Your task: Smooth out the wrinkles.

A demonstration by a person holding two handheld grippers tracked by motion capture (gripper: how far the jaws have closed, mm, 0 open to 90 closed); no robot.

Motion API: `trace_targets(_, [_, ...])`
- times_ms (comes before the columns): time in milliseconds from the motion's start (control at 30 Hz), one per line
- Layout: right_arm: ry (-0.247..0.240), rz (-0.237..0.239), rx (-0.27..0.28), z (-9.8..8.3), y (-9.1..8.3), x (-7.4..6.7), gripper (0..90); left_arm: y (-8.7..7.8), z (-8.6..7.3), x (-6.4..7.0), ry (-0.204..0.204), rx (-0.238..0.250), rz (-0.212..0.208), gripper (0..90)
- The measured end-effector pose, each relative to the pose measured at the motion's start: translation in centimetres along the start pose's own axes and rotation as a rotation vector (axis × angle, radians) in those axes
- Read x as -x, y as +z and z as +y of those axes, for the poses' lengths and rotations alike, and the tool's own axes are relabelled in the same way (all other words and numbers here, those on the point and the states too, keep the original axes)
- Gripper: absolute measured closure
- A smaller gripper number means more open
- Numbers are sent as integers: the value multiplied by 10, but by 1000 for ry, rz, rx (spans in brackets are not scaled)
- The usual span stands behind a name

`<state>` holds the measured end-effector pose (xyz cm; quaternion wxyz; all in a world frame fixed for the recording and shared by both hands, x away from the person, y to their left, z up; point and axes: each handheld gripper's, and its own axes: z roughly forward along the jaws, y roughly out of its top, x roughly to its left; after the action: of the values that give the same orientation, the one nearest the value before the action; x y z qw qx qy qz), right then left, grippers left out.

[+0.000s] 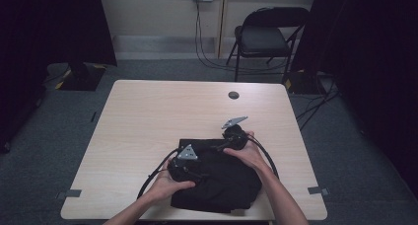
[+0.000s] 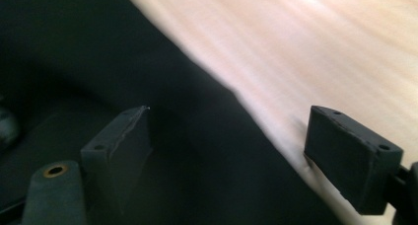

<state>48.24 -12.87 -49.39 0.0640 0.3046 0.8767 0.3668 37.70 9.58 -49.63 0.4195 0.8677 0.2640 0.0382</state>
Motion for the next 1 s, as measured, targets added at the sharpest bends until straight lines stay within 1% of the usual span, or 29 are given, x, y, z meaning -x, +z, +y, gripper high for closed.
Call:
trace_targets(33, [-7, 21, -6, -1, -2, -2, 222, 0, 0, 0, 1, 1, 0, 363])
trace_targets(67, [-22, 35, -11, -2, -3, -3, 251, 0, 0, 0, 1, 3, -1, 363])
trace_targets(100, [-26, 49, -13, -2, -5, -4, 270, 0, 0, 0, -1, 5, -2, 363])
trace_targets(133, [-21, 70, -13, -3, -6, -4, 301, 0, -1, 0, -2, 5, 0, 363])
trace_targets(200, [-21, 95, -3, -6, -8, -4, 377, 0, 0, 0, -2, 5, 0, 363])
trace_targets(267, [-17, 133, 3, -8, -10, -5, 435, 0, 0, 0, -1, 4, -1, 364])
trace_targets(367, [-24, 165, 4, -10, -11, -7, 543, 0, -1, 0, -1, 10, -4, 363])
trace_targets(467, [-32, 179, -14, -9, -10, -10, 669, 0, -1, 0, -1, 9, -4, 363])
trace_targets(500, [-36, 172, -18, -9, -10, -11, 706, 0, -1, 0, -1, 7, -4, 363])
trace_targets(533, [-30, 175, -15, -9, -11, -11, 729, 0, -1, 0, -2, 6, 0, 365])
trace_targets(633, [-8, 186, 20, -8, -16, -10, 760, 0, 0, 0, -2, 1, 7, 371])
trace_targets(700, [-7, 174, 46, -6, -20, -10, 766, 1, 2, -1, 1, -2, 17, 372])
trace_targets(733, [-6, 172, 56, -4, -23, -11, 767, 1, 3, -2, -11, -1, 19, 371])
trace_targets(767, [-8, 157, 66, -2, -25, -11, 767, 1, 3, -5, -39, 6, 12, 371])
trace_targets(833, [-11, 147, 82, 2, -28, -10, 767, -1, 7, -12, -88, 13, -3, 366])
trace_targets(867, [-12, 140, 88, 4, -28, -9, 767, -5, 10, -15, -124, 14, -12, 366])
trace_targets(900, [-13, 130, 90, 5, -29, -9, 767, -11, 13, -16, -142, 55, -26, 372])
trace_targets(933, [-15, 123, 90, 6, -29, -8, 767, -19, 18, -15, -141, 101, -37, 399])
trace_targets(967, [-13, 116, 94, 6, -29, -7, 766, -29, 23, -14, -120, 129, -33, 427])
trace_targets(1000, [-10, 116, 99, 6, -29, -6, 766, -38, 29, -11, -107, 170, -47, 425])
